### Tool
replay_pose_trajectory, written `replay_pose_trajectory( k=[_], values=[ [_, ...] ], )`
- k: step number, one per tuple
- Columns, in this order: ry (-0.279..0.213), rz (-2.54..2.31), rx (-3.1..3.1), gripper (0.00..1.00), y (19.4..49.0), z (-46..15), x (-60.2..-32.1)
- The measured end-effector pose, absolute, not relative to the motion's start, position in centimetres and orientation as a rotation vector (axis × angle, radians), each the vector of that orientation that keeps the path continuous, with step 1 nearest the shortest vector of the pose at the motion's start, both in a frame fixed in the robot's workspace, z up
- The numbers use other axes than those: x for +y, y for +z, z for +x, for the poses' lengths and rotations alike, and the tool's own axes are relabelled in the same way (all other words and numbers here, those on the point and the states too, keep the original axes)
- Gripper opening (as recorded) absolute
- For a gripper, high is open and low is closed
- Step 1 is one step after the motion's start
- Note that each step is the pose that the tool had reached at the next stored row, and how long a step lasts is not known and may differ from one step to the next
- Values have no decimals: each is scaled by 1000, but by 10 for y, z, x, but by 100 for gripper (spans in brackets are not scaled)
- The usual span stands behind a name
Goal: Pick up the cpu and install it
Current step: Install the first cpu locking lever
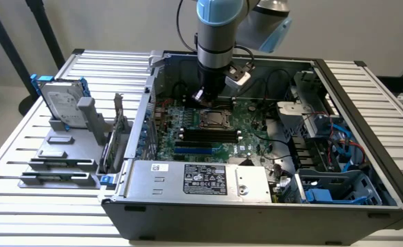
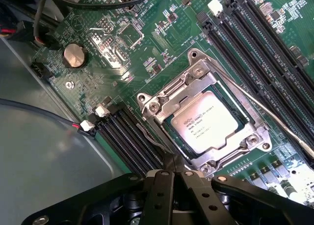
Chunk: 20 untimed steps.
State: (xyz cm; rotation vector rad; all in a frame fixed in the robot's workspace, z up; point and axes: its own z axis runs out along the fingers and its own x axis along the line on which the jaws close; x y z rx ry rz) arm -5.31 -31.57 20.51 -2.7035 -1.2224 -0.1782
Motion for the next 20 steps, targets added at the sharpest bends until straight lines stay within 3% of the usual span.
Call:
replay_pose_trajectory(
  k=[20],
  values=[
    [-178,-2703,-1223,11,205,-52,-313]
  ],
)
